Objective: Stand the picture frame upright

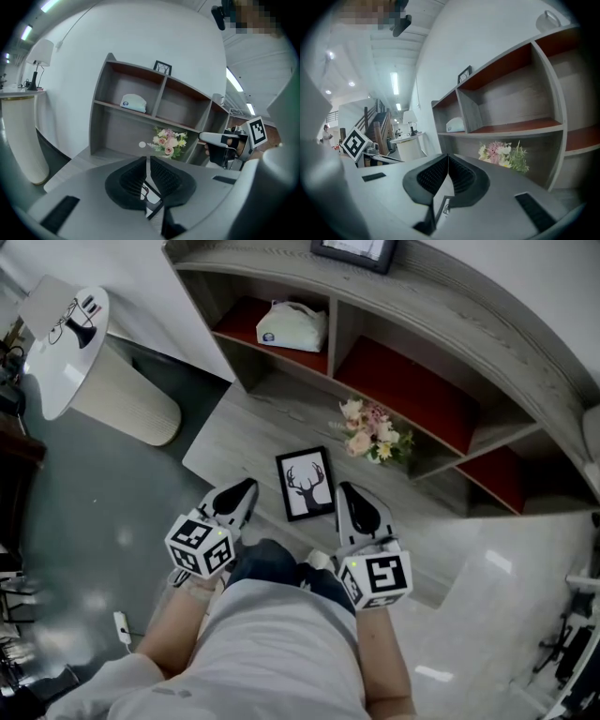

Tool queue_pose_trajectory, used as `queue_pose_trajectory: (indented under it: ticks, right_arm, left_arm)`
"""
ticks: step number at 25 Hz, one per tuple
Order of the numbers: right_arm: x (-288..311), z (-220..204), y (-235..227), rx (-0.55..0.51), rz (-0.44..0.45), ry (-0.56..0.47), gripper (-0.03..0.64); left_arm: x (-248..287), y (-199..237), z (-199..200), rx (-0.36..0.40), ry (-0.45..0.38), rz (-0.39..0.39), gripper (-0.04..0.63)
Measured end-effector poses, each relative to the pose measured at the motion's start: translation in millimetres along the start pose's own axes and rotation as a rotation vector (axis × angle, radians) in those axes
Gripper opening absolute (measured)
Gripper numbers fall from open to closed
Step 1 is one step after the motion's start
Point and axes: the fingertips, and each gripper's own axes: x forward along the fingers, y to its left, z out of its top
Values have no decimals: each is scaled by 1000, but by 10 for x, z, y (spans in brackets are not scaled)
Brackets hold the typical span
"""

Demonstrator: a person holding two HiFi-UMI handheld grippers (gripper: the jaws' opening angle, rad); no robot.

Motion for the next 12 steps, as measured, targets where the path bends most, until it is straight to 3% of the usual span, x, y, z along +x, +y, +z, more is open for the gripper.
queue_pose_trajectory:
  ticks: [7,12]
  right_arm:
    - [75,-236,-37,31,17,75,18]
    - [121,-338,7,40,1,117,20]
  left_arm:
    - [265,246,-271,-113,53,45,28]
    - [503,400,-509,-174,126,28,83]
